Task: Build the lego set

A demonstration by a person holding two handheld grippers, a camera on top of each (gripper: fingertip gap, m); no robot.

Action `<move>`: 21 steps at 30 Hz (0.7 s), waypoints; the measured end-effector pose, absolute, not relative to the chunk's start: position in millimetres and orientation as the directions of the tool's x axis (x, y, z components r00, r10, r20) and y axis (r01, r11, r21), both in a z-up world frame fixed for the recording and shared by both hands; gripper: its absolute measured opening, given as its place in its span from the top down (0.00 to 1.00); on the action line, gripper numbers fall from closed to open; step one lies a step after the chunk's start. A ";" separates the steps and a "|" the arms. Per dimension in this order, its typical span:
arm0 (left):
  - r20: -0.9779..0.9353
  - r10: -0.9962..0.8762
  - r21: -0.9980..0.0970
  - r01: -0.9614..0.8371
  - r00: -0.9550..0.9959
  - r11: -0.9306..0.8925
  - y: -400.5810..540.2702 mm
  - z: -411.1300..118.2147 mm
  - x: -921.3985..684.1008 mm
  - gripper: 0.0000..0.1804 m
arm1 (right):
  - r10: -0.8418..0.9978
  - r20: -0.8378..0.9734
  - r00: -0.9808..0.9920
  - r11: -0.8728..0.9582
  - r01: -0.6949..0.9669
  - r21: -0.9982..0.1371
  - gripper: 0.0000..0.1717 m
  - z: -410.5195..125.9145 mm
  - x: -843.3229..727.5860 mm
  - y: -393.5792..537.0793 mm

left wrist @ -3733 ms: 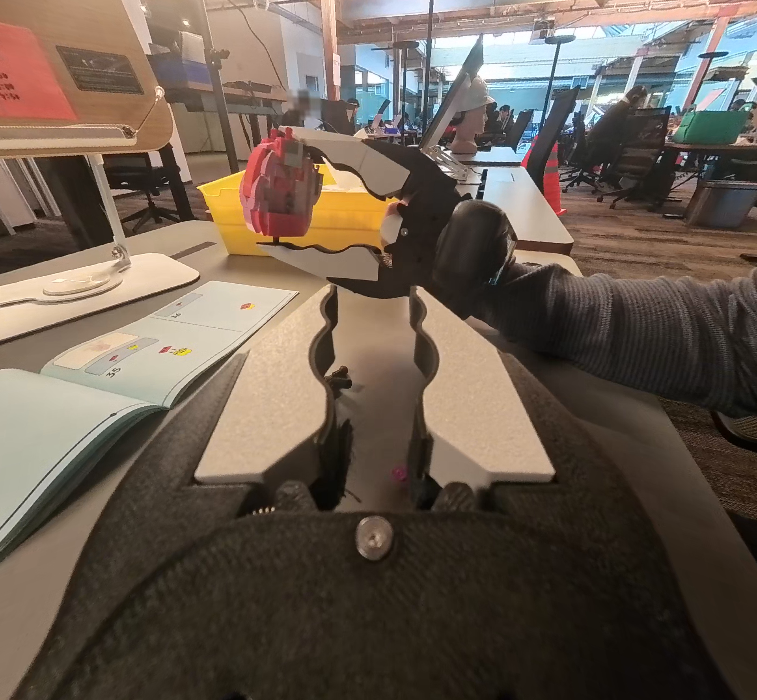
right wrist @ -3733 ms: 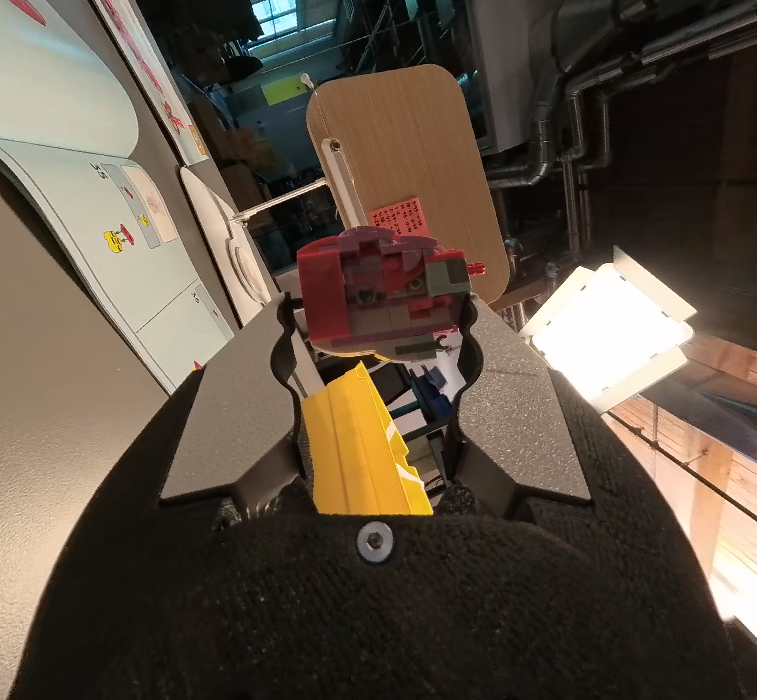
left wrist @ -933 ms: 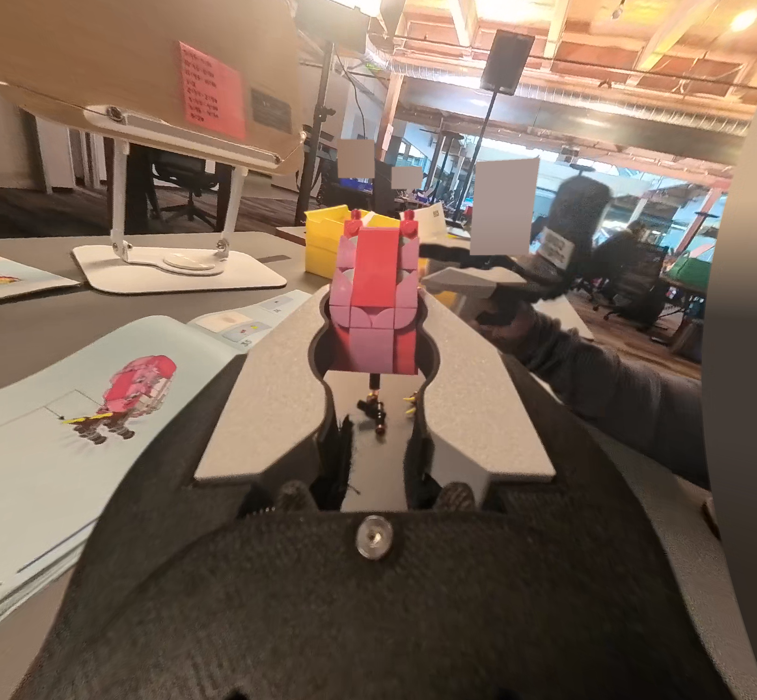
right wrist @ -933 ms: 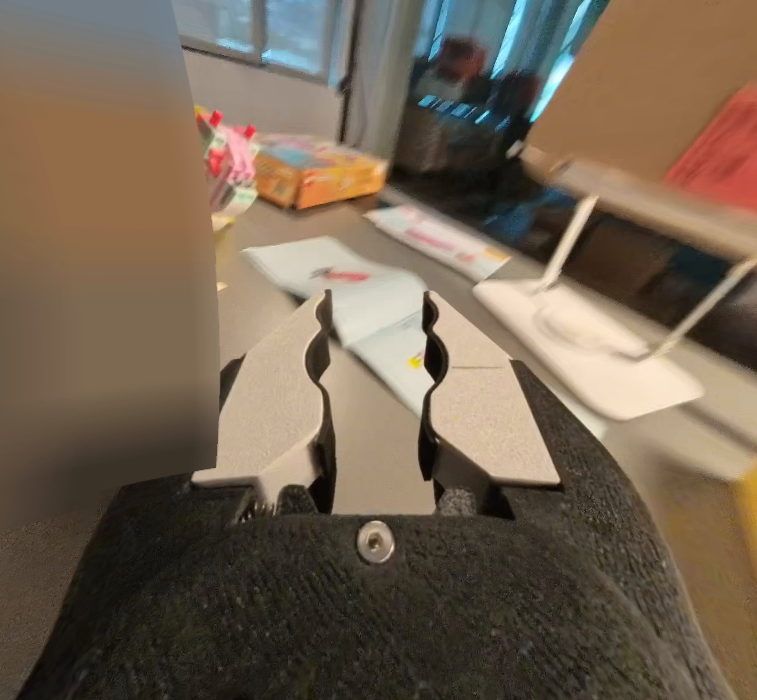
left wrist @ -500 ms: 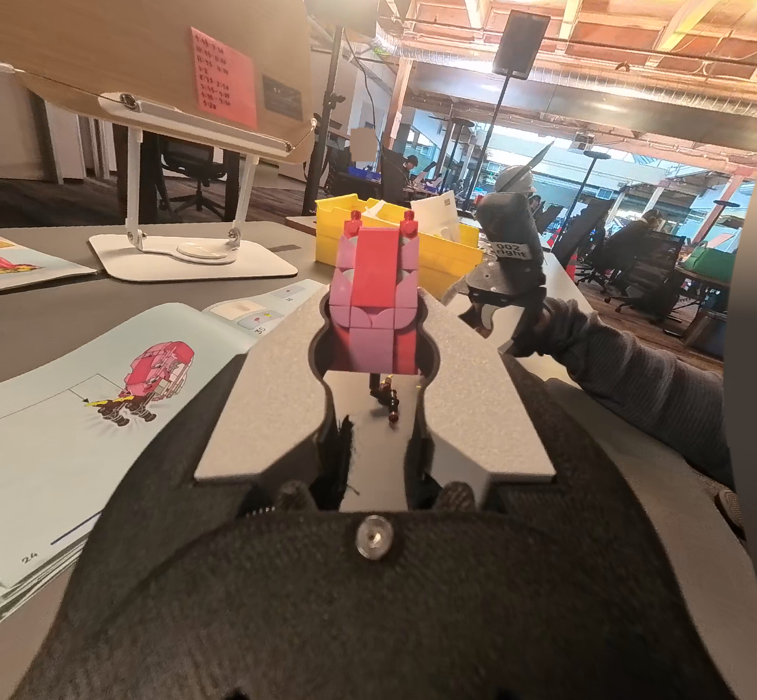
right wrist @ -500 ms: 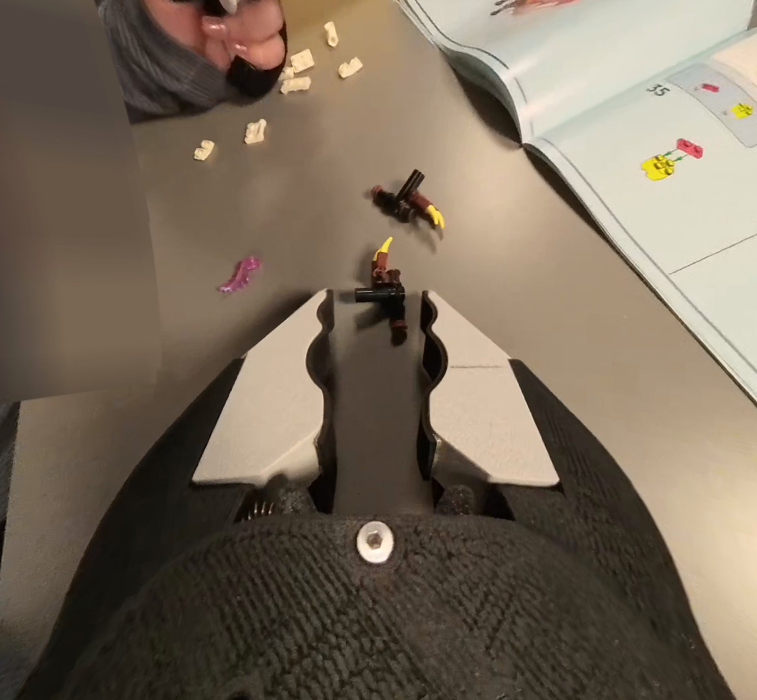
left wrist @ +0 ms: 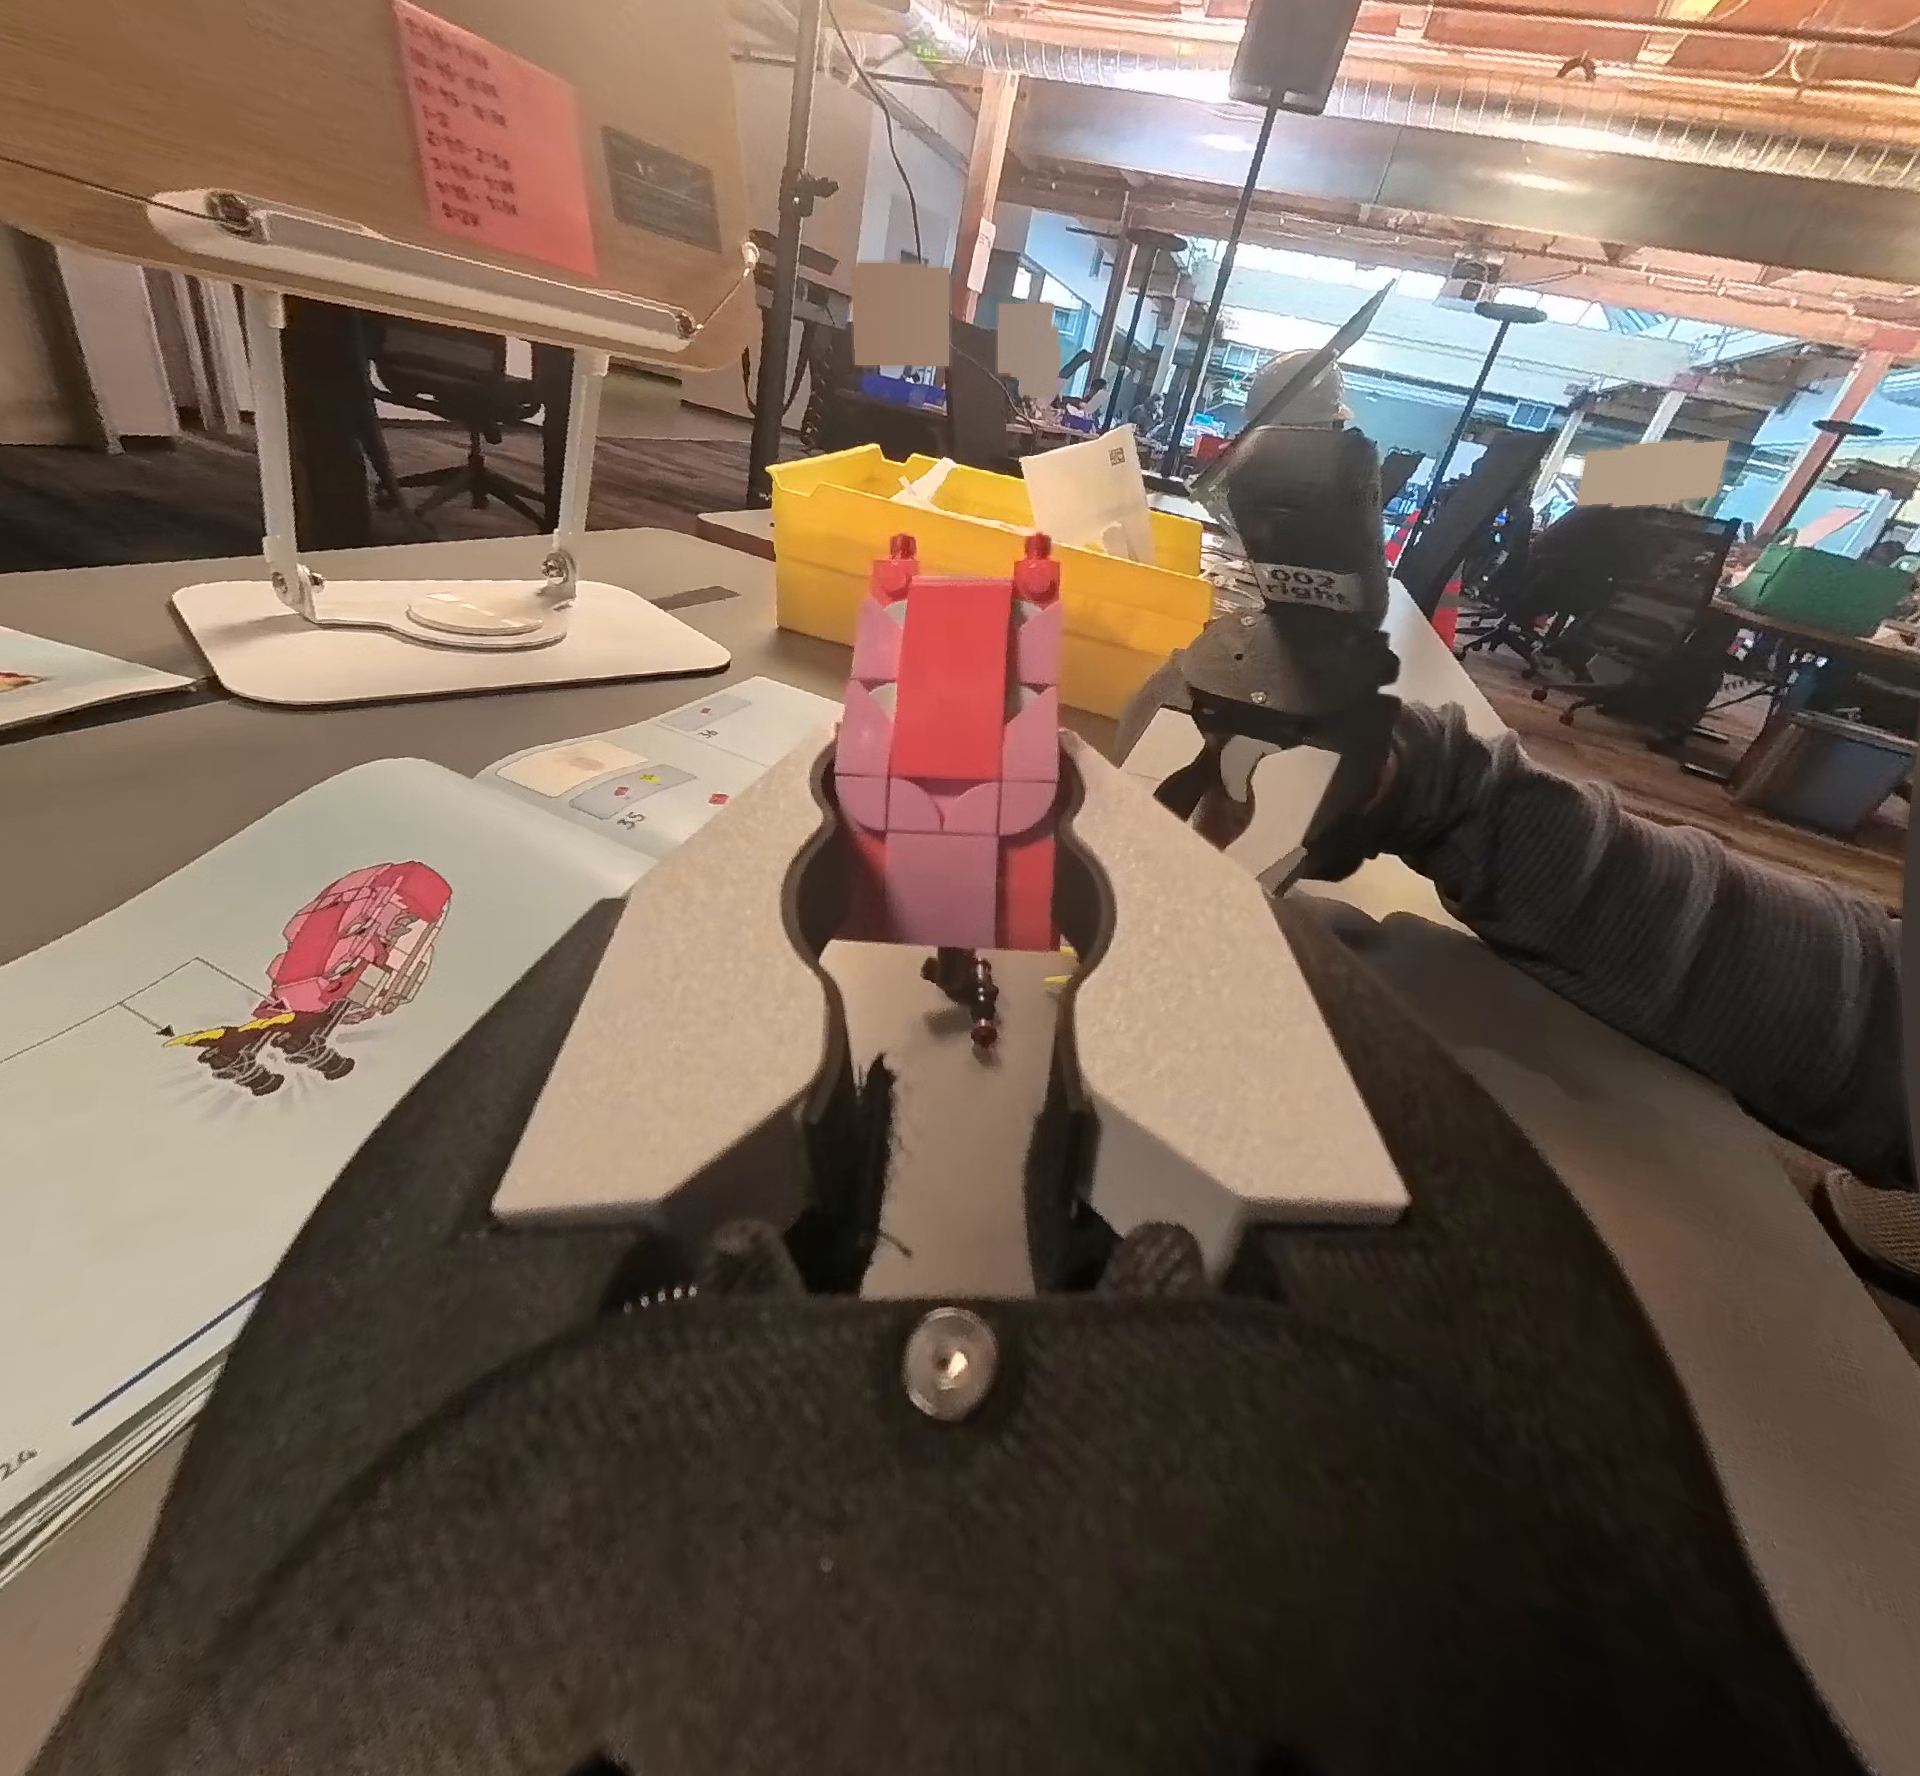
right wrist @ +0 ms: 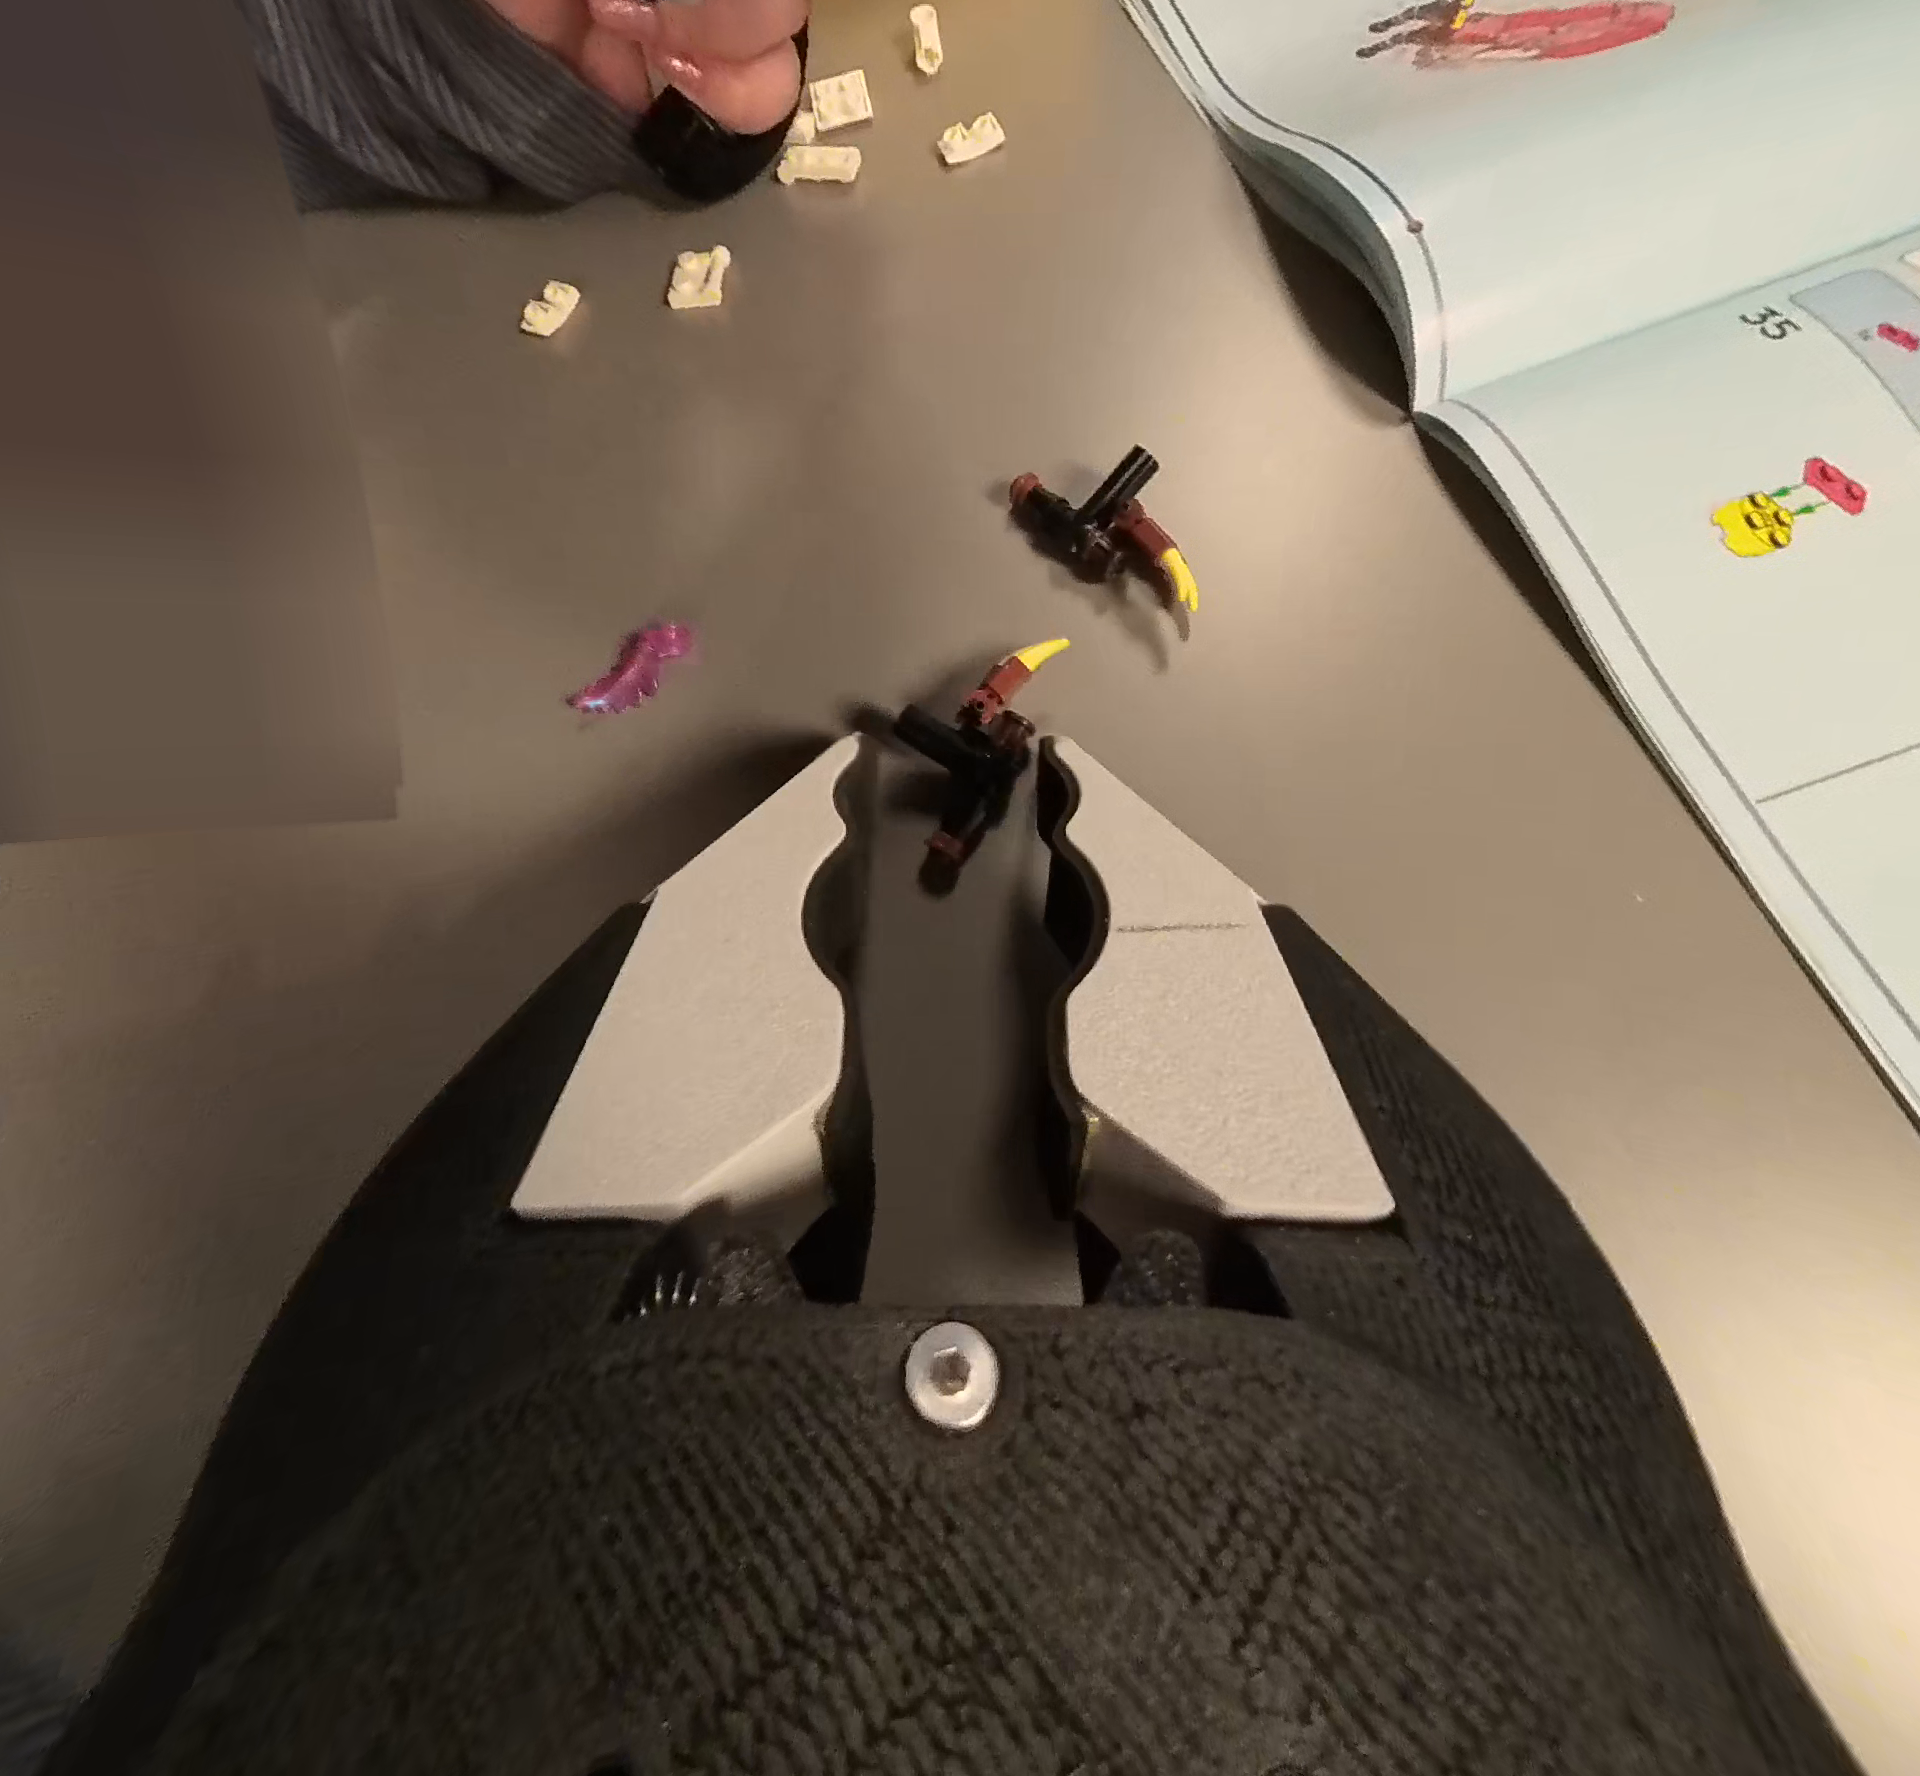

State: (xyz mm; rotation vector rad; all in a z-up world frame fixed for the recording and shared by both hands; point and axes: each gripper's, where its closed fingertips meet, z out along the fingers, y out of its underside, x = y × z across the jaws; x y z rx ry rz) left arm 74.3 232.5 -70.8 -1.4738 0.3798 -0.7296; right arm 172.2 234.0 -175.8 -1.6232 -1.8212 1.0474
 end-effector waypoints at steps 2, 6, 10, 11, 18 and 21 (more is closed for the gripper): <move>0.186 -0.655 -0.979 0.195 0.732 -0.060 231.8 -71.7 76.7 0.81 | 0.973 -0.130 -0.189 0.013 0.611 -0.791 0.84 -176.9 171.2 231.9; 0.156 -0.664 -0.986 0.159 0.731 -0.056 230.4 -73.6 81.7 0.81 | 0.975 -0.101 -0.197 0.046 0.624 -0.780 0.92 -179.8 171.5 231.2; 0.128 -0.671 -0.991 0.125 0.731 -0.052 229.1 -75.6 86.0 0.81 | 0.977 -0.060 -0.204 0.084 0.629 -0.773 0.93 -180.4 171.6 231.5; 0.121 -0.672 -0.992 0.117 0.731 -0.052 229.0 -76.3 87.1 0.81 | 0.979 -0.044 -0.201 0.095 0.632 -0.769 0.93 -180.3 171.5 232.5; 0.038 -0.624 -0.987 -0.067 0.781 -0.144 235.7 -100.2 91.6 0.81 | 0.875 0.484 0.018 0.411 0.500 -0.762 0.93 -120.3 154.9 269.9; 0.016 -0.645 -0.972 -0.139 0.764 -0.189 234.1 -111.5 100.9 0.81 | 0.671 0.724 0.161 0.605 0.446 -0.660 0.94 -79.7 147.1 272.5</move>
